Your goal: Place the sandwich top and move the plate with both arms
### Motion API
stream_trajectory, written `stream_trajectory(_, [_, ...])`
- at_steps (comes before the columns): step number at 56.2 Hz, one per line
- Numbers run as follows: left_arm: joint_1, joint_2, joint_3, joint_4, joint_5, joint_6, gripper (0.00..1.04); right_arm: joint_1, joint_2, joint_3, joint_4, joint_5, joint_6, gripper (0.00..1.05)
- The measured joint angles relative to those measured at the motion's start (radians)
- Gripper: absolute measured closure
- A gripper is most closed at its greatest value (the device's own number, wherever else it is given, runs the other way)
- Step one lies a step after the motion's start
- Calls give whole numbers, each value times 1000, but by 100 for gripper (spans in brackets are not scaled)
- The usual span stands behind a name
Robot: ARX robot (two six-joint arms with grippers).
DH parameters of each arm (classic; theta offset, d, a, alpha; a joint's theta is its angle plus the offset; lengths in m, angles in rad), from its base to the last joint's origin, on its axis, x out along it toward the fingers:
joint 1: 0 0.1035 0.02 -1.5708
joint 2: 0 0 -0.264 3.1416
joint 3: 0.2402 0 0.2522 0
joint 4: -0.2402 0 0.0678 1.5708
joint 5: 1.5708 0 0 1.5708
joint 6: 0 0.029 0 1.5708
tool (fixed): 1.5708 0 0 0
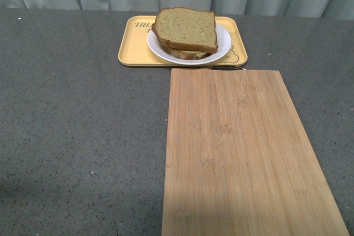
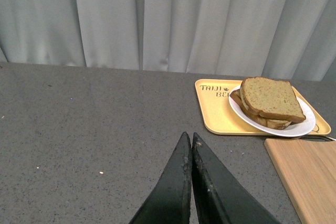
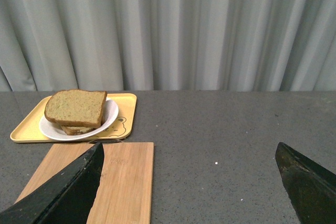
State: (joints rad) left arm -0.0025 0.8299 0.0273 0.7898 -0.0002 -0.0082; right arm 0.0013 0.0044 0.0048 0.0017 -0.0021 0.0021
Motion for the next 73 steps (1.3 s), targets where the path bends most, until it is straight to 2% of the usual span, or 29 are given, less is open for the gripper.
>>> stream_trajectory(36, [0,-428,-9,-386,0,0,101,0,0,0,0,0,0,9])
stream_trajectory(73, [0,-681,-8,-638,0,0,101,0,0,0,0,0,0,9])
